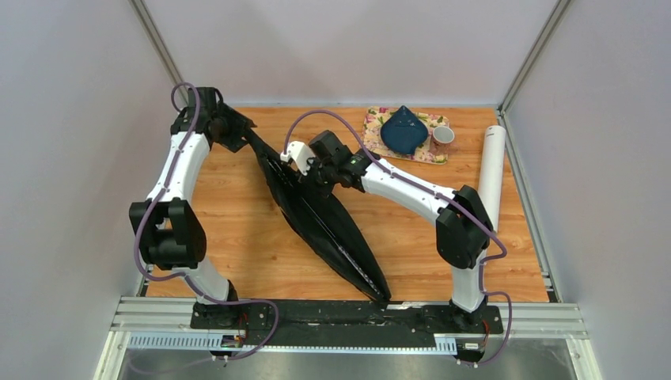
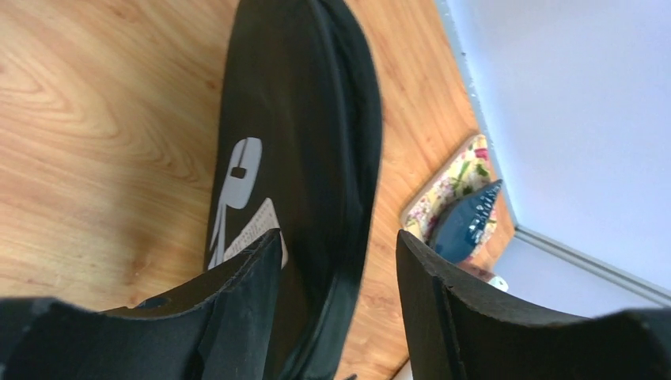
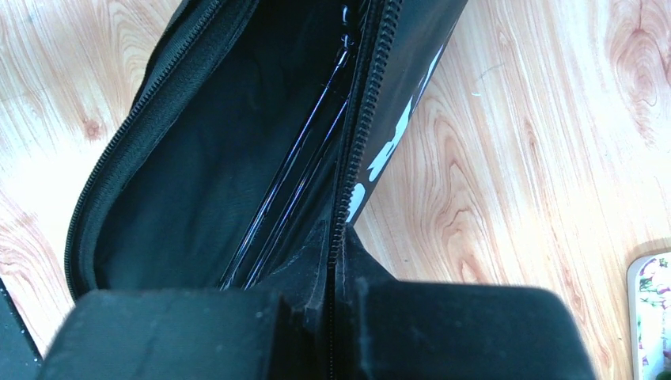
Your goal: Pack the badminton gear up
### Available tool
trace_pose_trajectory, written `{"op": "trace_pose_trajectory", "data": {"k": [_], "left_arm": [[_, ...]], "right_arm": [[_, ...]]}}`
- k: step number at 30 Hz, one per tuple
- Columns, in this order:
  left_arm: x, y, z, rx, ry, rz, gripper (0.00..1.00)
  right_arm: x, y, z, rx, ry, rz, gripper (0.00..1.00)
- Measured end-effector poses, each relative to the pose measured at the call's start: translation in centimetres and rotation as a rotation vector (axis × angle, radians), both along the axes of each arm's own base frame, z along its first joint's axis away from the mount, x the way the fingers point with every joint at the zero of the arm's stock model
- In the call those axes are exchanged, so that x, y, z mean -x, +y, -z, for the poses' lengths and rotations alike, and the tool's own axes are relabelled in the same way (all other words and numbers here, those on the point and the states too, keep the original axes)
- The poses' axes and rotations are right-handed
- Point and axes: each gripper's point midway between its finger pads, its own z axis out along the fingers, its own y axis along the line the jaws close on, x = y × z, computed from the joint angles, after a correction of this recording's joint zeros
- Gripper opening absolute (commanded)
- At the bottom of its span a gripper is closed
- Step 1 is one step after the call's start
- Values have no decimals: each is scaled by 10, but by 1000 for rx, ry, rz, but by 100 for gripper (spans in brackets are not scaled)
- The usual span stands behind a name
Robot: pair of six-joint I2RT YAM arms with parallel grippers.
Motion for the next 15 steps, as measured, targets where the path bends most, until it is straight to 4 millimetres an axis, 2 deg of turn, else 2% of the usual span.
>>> {"op": "trace_pose_trajectory", "data": {"k": [1, 3, 4, 5, 6, 7, 8, 9, 12, 15], "left_arm": [[1, 1, 4, -3, 14, -3, 64], [2, 3, 14, -10, 51, -15, 48], [4, 4, 18, -10, 70, -24, 36], [4, 4, 22, -8, 85, -31, 16], [5, 5, 25, -7, 95, -37, 9], [6, 6, 28, -14, 107, -38, 3], [7, 7, 28, -27, 109, -30, 0], [7, 8, 28, -42, 104, -18, 0], [7, 11, 27, -45, 115, -53, 0], [7, 12, 30, -36, 127, -80, 0]], "right_arm": [[0, 0, 0, 1, -1, -1, 0], [0, 0, -1, 2, -4, -4, 0], [0, 0, -1, 2, -5, -5, 0], [0, 0, -1, 3, -6, -7, 0], [0, 0, -2, 3, -7, -7, 1], [-1, 0, -3, 2, -10, -8, 16], [-1, 1, -5, -1, -12, -7, 54], [-2, 1, -7, -5, -9, 1, 61], [-5, 8, -22, -81, 54, 54, 67], [-11, 31, -56, -292, 190, 132, 68]]}}
